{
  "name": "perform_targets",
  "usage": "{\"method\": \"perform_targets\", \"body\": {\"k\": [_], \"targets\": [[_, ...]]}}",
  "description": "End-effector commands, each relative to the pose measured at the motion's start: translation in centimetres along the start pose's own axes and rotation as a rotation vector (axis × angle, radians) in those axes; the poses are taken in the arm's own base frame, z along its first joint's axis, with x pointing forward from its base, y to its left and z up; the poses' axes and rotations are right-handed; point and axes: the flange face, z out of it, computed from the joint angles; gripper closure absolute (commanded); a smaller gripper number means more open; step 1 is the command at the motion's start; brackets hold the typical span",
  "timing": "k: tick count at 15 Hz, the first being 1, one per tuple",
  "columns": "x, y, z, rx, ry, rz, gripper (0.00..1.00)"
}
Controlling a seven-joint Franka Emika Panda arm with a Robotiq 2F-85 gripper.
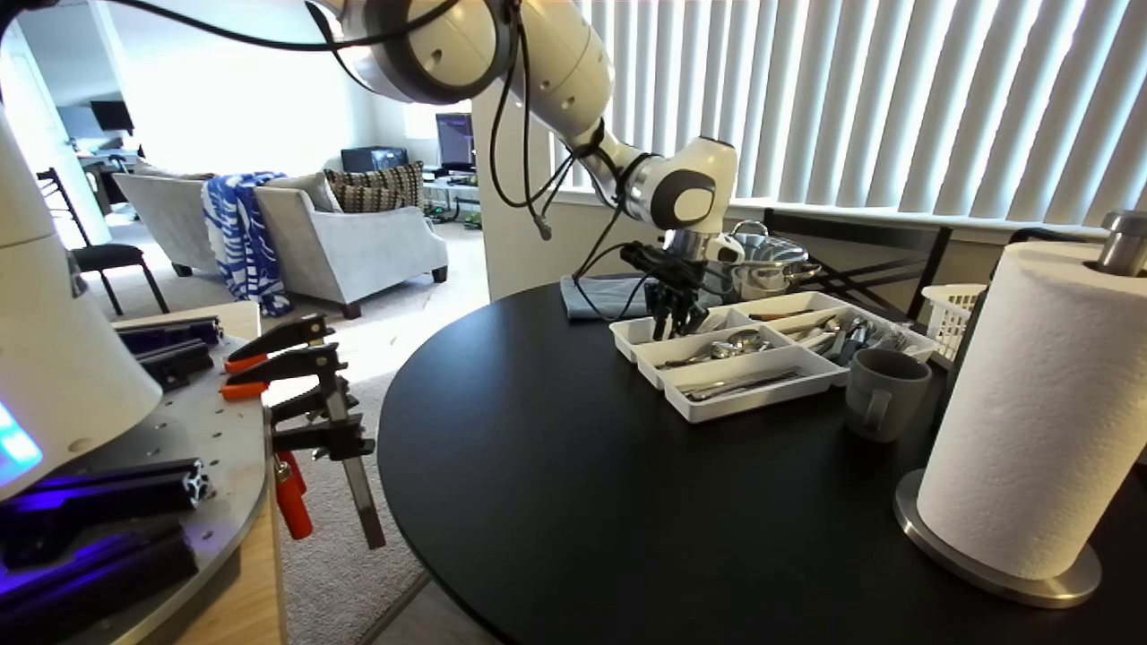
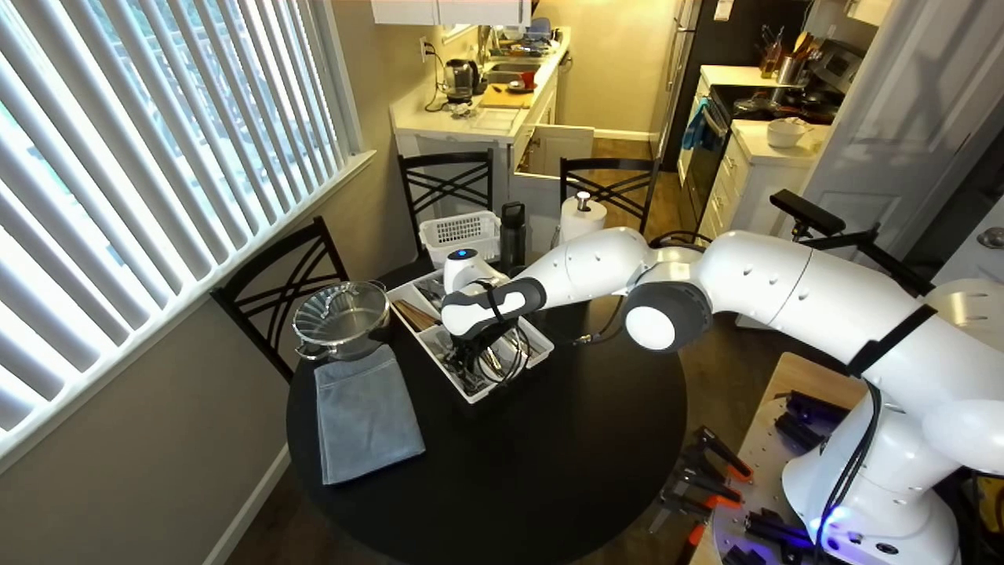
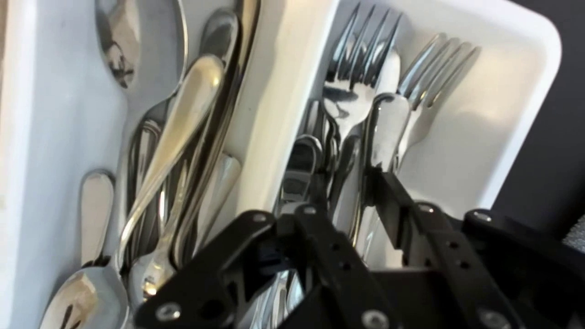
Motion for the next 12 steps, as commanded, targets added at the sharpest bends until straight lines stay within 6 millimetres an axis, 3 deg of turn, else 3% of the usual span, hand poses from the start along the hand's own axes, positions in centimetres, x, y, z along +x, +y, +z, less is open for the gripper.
{"method": "perform_targets", "body": {"k": [1,3,12], "targets": [[-0.5,0.9,0.7,0.066,-0.017,-0.003,0.96],[-0.4,1.4,0.5,0.086,-0.001,0.017,1.0],[1.5,1.9,-1.9,0.078,0.14,0.04,1.0]]}}
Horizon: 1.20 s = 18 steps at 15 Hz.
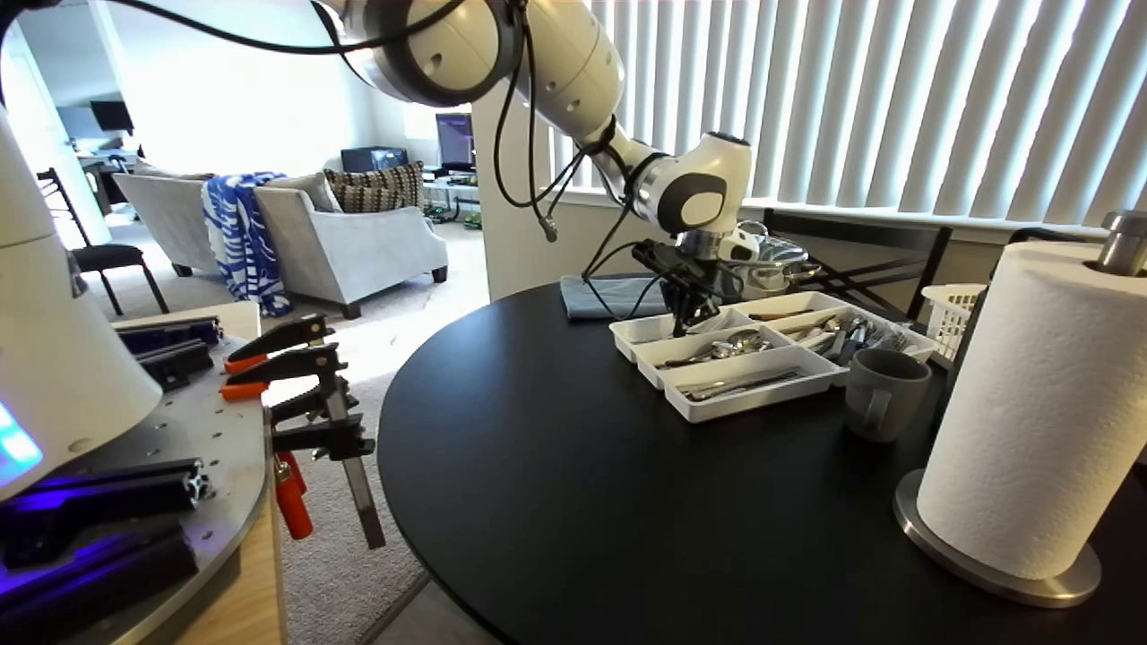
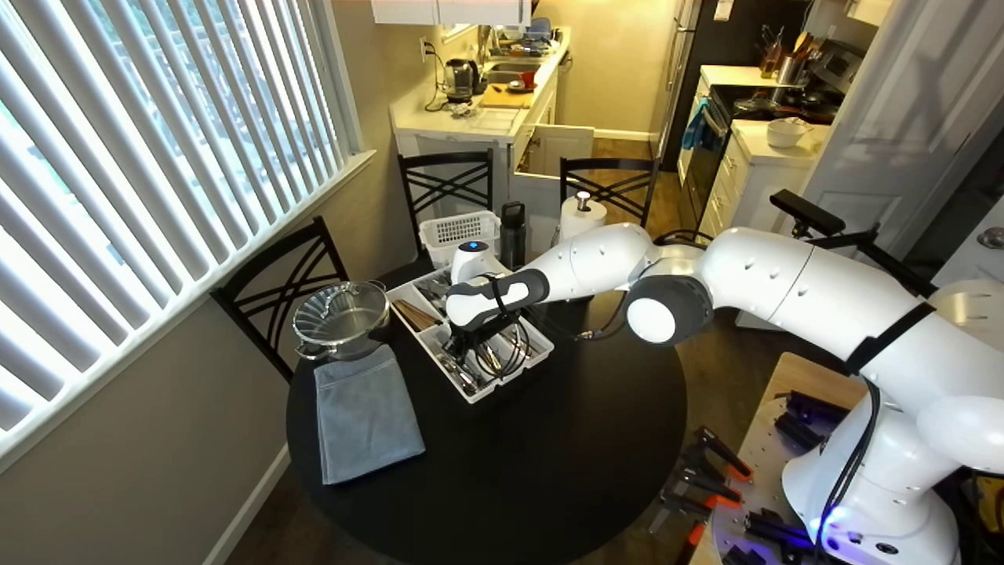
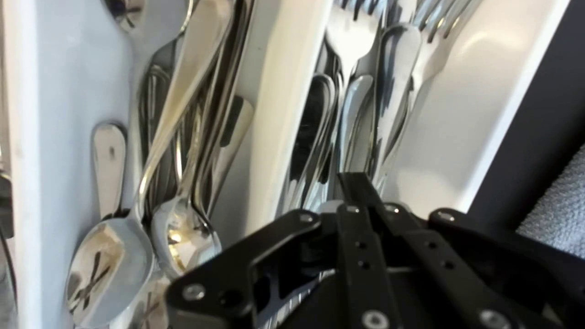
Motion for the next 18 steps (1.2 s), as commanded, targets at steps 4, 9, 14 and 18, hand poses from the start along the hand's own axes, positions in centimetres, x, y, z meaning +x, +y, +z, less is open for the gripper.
{"method": "perform_targets", "body": {"k": [4,9,14,18], "targets": [[0.3,0.26,-0.58,0.037,0.005,-0.008,1.0],[0.52,0.33,-0.88,0.043,0.016,-0.019,1.0],[0.48,-0.03,-0.71,0.003,0.016,0.0,0.99],[0.47,-0.13,-0.69,0.003,0.016,-0.001,0.99]]}}
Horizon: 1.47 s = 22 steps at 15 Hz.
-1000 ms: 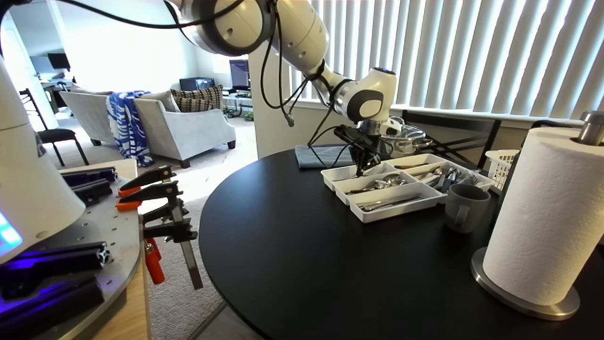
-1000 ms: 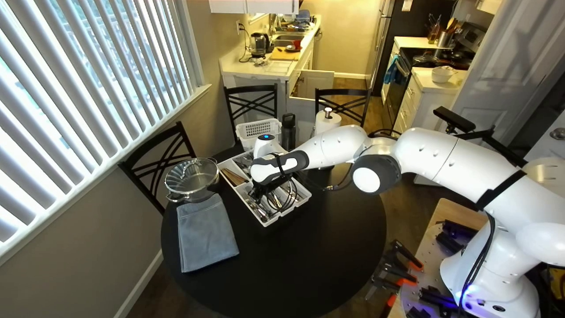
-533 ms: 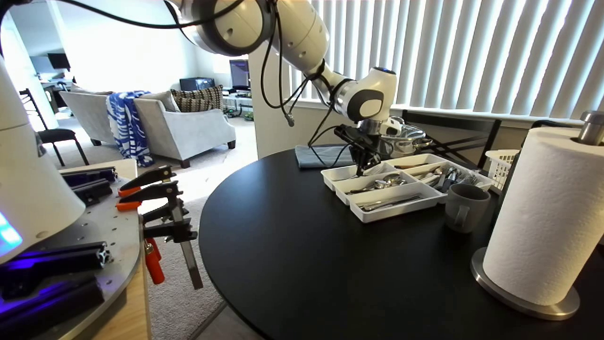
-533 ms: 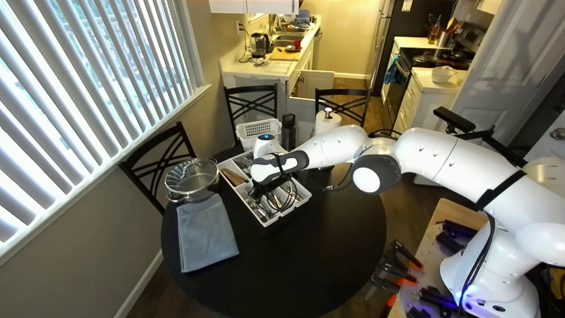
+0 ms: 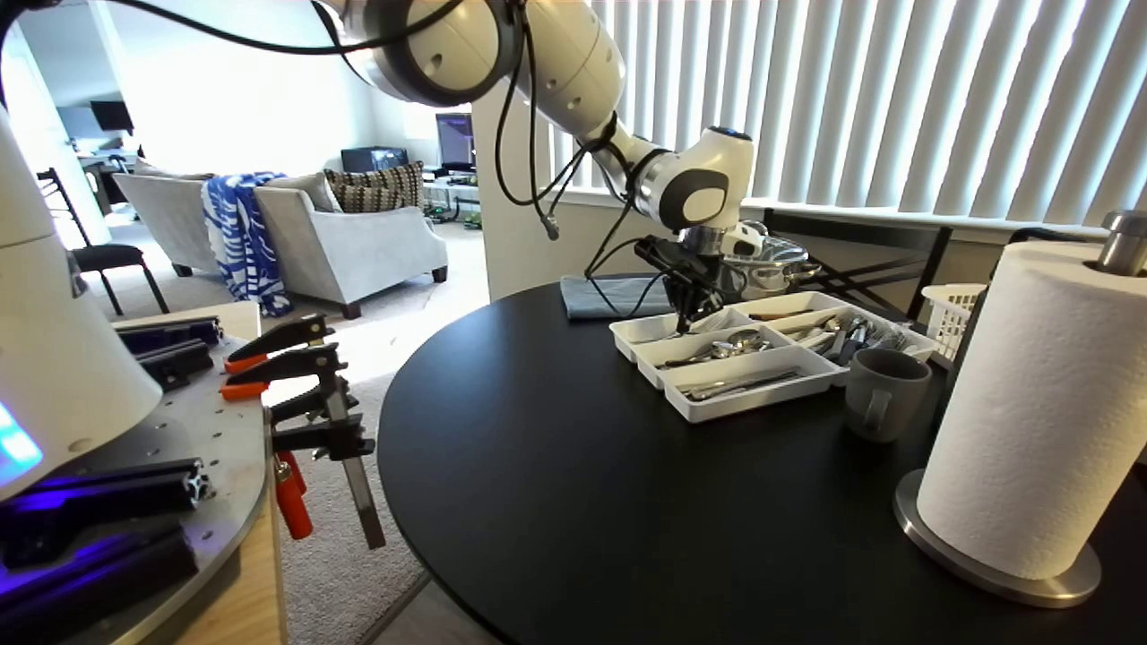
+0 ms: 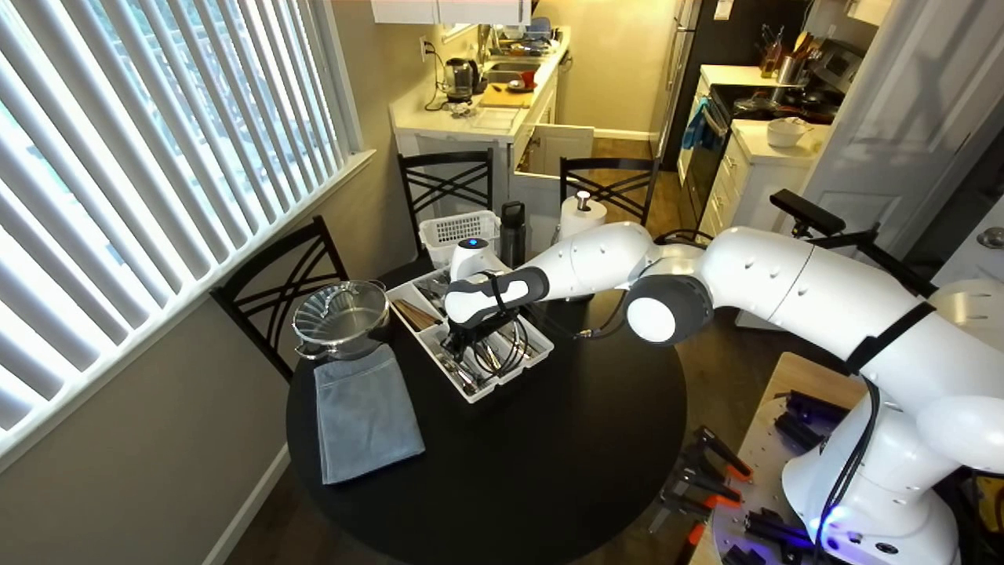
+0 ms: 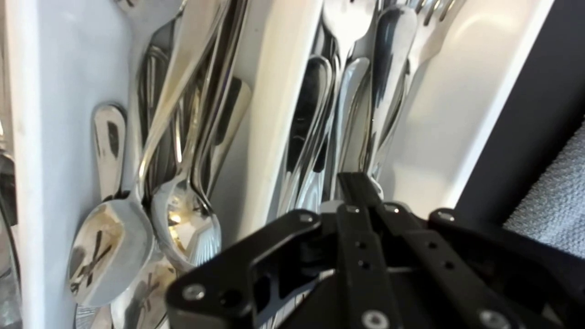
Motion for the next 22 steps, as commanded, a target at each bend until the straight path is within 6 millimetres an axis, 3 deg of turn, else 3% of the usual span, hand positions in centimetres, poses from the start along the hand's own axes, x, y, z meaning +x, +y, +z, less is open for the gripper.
{"method": "perform_targets", "body": {"k": [1,7,8,13,17,18,20,22], "targets": [[0.1,0.0,-0.1,0.0,0.0,0.0,0.99],[0.1,0.3,-0.1,0.006,0.009,0.011,1.0],[0.1,0.3,-0.1,-0.003,0.009,0.006,0.74],[-0.4,-0.1,0.6,-0.008,-0.02,-0.034,0.49],[-2.5,-0.7,3.1,-0.007,-0.123,-0.046,0.23],[-2.9,-0.9,3.5,-0.019,-0.141,-0.052,0.67],[-2.6,-1.2,3.2,-0.03,-0.127,-0.062,0.63],[-2.3,-0.9,2.9,-0.051,-0.103,-0.056,0.76]]}}
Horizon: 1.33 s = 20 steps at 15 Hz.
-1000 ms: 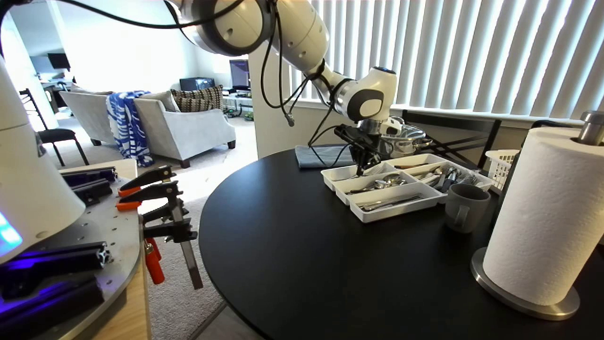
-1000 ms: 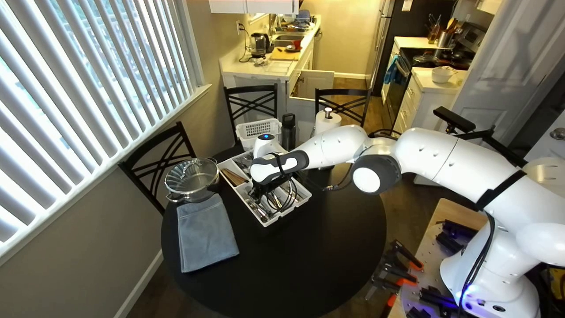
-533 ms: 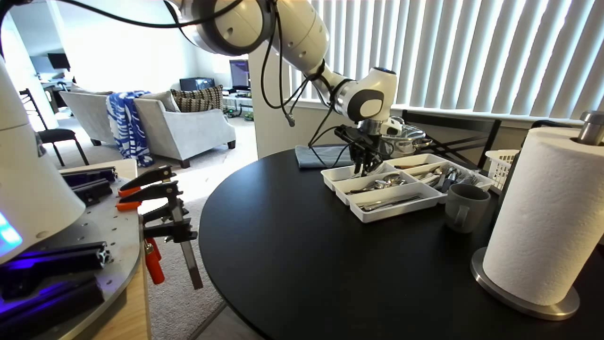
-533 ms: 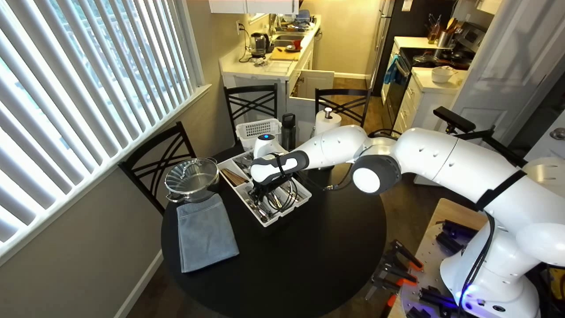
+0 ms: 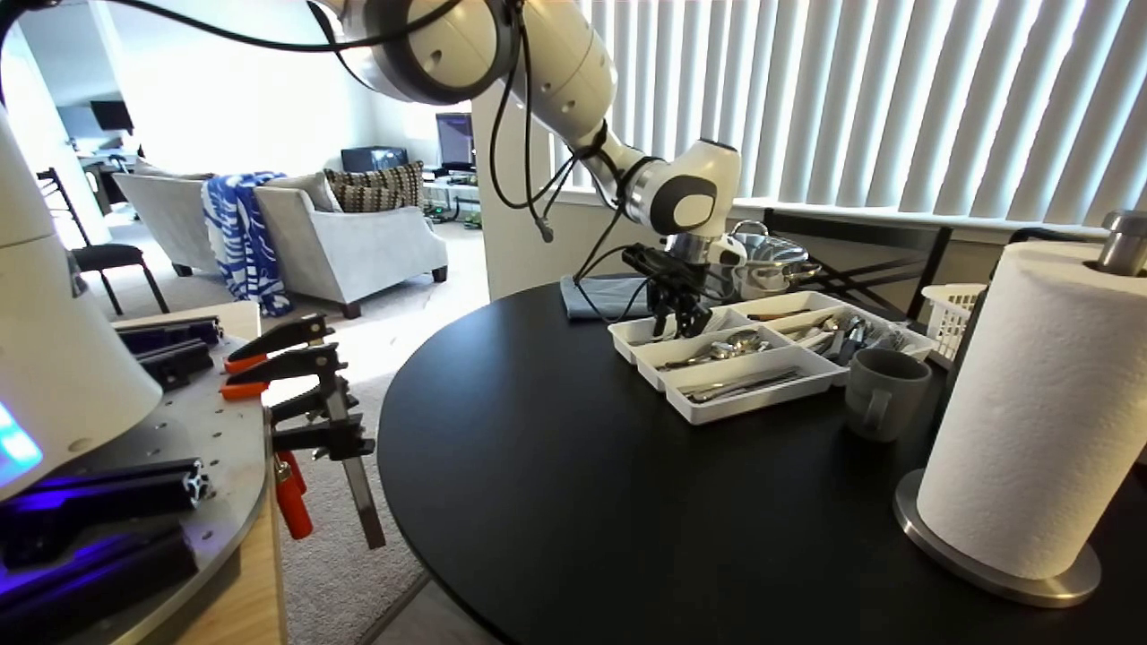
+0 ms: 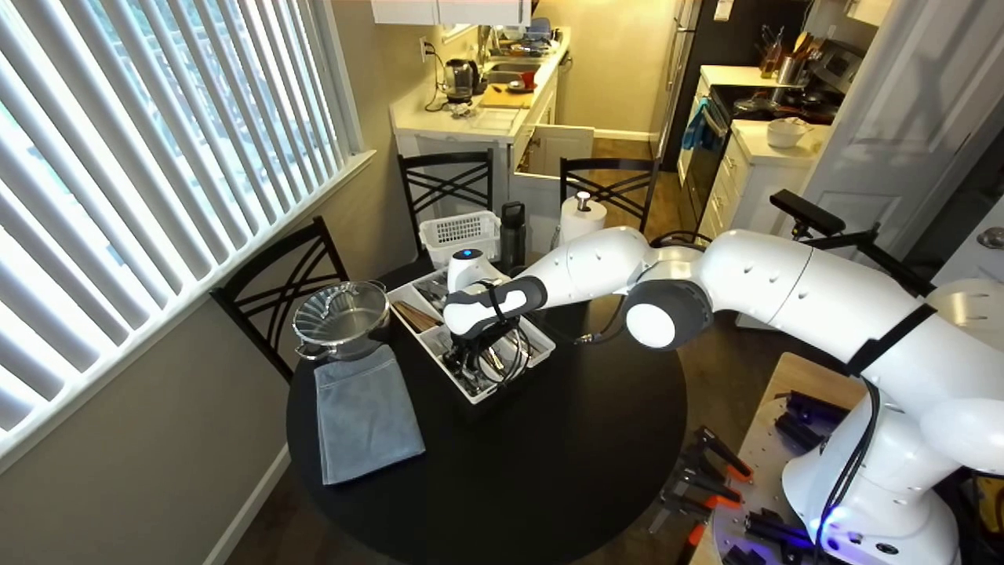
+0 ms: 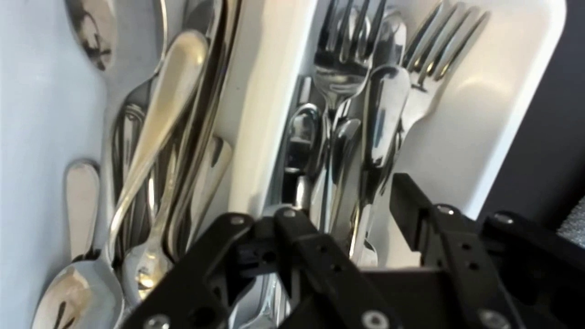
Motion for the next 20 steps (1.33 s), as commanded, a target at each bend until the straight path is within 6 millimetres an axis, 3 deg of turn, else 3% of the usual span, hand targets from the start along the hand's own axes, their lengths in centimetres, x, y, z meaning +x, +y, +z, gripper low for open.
{"method": "perform_targets", "body": {"k": [1,5,16,20], "targets": [[-0.5,0.2,0.8,-0.027,-0.012,-0.024,0.84],[0.2,-0.1,-0.1,-0.012,0.019,-0.037,1.0],[3.7,1.5,-5.7,-0.04,0.263,-0.011,0.99],[3.9,2.0,-6.5,-0.012,0.259,-0.007,0.99]]}}
